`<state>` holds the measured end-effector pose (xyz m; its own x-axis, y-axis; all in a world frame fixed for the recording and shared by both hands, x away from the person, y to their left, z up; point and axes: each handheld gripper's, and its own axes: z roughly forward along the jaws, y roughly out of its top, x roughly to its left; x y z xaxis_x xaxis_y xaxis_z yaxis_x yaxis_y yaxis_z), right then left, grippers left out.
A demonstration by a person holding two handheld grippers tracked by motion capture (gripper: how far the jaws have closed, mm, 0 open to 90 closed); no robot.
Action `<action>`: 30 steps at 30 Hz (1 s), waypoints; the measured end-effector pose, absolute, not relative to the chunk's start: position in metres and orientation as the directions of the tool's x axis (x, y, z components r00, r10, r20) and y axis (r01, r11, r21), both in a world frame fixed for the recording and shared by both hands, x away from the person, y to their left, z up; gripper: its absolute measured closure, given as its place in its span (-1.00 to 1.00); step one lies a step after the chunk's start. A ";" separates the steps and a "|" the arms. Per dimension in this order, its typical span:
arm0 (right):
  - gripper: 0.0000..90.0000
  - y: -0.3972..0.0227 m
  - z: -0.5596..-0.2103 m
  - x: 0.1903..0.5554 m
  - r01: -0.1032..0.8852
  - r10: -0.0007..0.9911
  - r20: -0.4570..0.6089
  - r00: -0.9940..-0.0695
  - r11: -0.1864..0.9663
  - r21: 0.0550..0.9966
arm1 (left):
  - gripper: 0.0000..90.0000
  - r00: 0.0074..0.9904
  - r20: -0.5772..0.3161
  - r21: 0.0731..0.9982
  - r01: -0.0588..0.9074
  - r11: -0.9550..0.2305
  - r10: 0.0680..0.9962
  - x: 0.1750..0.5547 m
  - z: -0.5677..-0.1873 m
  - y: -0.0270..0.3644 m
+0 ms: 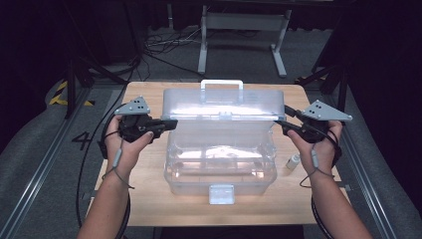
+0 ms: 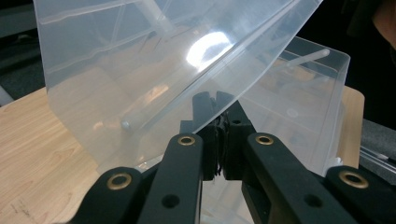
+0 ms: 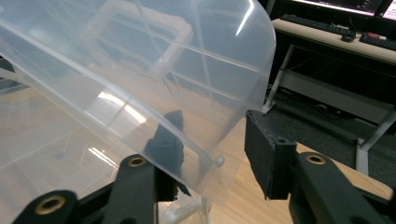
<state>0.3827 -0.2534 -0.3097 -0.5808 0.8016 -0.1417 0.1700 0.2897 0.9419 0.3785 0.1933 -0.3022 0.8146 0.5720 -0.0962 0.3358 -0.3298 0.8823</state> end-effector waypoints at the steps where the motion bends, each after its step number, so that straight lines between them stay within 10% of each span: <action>1: 0.34 -0.254 -0.310 0.383 0.173 0.801 -0.138 -0.582 0.288 0.942 | 0.94 0.813 -0.099 0.882 0.339 -0.328 0.574 0.378 -0.303 0.193; 30: 0.46 -0.258 -0.309 0.383 0.192 0.808 -0.103 -0.580 0.259 0.947 | 0.85 0.825 -0.108 0.872 0.347 -0.345 0.555 0.367 -0.306 0.202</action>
